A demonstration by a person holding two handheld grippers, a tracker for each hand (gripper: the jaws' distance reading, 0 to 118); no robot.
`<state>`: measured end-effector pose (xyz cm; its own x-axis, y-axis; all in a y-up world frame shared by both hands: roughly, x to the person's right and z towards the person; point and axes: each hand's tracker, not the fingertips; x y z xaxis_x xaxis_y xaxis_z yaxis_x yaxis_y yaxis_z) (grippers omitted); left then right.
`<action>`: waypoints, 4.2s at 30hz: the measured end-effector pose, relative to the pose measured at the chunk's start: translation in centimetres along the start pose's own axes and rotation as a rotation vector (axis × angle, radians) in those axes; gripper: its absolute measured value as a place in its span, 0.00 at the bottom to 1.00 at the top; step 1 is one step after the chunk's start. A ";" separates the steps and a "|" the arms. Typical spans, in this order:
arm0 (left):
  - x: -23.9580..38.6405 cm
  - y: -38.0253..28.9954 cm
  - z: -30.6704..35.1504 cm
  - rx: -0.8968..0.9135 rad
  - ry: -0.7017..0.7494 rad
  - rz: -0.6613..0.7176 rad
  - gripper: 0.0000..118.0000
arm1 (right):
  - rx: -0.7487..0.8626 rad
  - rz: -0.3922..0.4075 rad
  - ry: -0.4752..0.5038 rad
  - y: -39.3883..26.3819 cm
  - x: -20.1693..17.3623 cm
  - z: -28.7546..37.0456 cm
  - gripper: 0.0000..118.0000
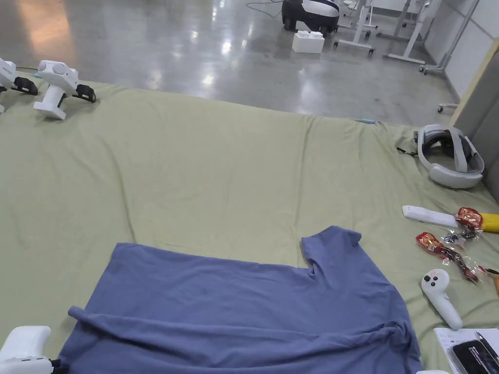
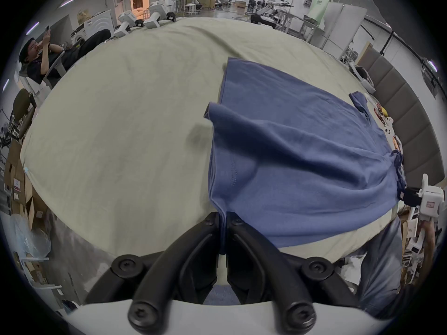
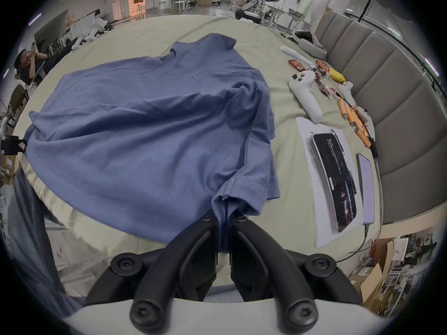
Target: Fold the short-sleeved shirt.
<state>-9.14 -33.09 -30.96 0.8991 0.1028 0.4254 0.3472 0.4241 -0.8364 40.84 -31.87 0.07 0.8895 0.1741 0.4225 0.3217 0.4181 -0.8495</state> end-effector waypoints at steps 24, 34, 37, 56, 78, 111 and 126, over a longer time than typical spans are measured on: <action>10.6 8.7 9.8 0.771 0.030 -0.086 0.47 | 0.884 -0.245 -0.103 10.7 -6.3 11.6 0.57; 15.1 9.3 12.7 0.999 0.050 -0.115 0.09 | 1.078 -0.229 -0.130 12.8 -10.3 13.7 0.13; 15.2 9.5 12.8 1.006 0.051 -0.125 0.02 | 1.064 -0.223 -0.068 13.4 -10.3 13.8 0.08; 3.7 20.8 -2.7 0.301 -0.018 -0.005 0.01 | 0.894 -0.202 -0.050 15.5 -9.5 8.4 0.06; 5.1 24.0 -12.4 0.021 0.114 -0.158 0.19 | 0.599 -0.246 -0.093 15.1 -5.8 1.0 0.06; 6.4 20.1 -4.5 0.178 -0.002 -0.031 0.06 | 0.025 -0.199 0.064 24.8 3.7 -12.4 0.05; 3.5 17.2 3.6 0.357 -0.068 -0.035 0.06 | 0.311 -0.164 0.073 18.3 4.4 3.4 0.04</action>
<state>-1.02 -22.18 -42.60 0.8643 0.1370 0.4839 0.2522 0.7143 -0.6528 49.52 -20.36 -12.57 0.8586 0.0229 0.5122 0.3579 0.6885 -0.6307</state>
